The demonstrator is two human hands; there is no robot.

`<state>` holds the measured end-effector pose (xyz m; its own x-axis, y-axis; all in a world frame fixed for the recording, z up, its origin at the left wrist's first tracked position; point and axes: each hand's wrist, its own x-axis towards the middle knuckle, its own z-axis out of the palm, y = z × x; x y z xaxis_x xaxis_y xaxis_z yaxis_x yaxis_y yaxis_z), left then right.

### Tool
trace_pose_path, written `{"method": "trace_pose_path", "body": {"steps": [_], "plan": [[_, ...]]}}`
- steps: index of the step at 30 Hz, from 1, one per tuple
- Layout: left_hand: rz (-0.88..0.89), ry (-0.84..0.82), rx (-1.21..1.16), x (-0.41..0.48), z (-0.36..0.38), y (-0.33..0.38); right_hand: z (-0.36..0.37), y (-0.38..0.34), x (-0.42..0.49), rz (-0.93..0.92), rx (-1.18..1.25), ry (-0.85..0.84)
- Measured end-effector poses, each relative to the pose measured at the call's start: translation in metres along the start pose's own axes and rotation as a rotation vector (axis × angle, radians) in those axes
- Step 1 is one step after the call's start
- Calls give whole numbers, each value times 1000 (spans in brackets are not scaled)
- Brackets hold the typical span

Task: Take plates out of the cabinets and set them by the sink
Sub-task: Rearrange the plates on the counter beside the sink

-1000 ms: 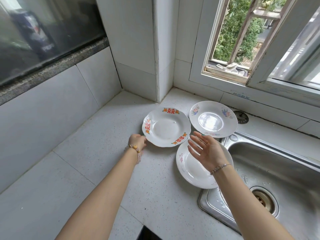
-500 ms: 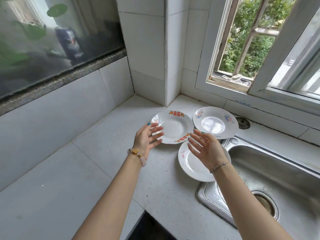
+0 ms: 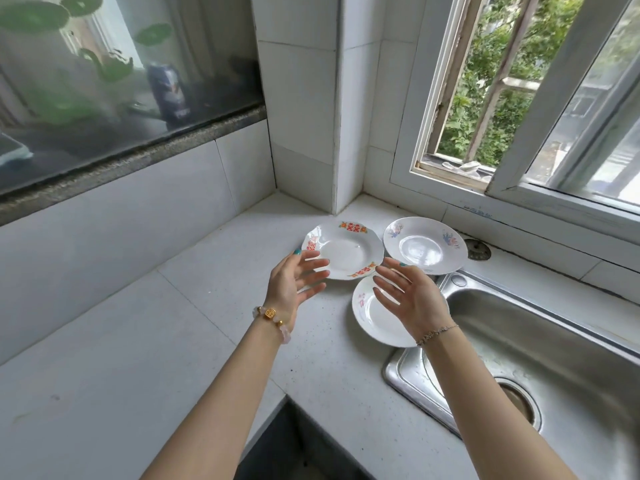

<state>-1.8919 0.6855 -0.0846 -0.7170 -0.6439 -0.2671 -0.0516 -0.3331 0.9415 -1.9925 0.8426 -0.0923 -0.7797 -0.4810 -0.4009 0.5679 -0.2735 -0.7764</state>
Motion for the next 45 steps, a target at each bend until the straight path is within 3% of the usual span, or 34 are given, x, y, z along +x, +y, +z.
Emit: {"method": "trace_pose_path", "body": {"steps": [8,20,33,45], "plan": [[3,-150,11,-32,-20,21,14,8,-60,-148,8,83],[-24,-351,81,-110,-102,12,28,94,-171,-268,-62,254],[-17,-671,107,-191,-72,15,-12,101,-322,-478,75,450],[-147,-1062,112,-367,-45,-45,-65,156,-525,-698,80,718]]}}
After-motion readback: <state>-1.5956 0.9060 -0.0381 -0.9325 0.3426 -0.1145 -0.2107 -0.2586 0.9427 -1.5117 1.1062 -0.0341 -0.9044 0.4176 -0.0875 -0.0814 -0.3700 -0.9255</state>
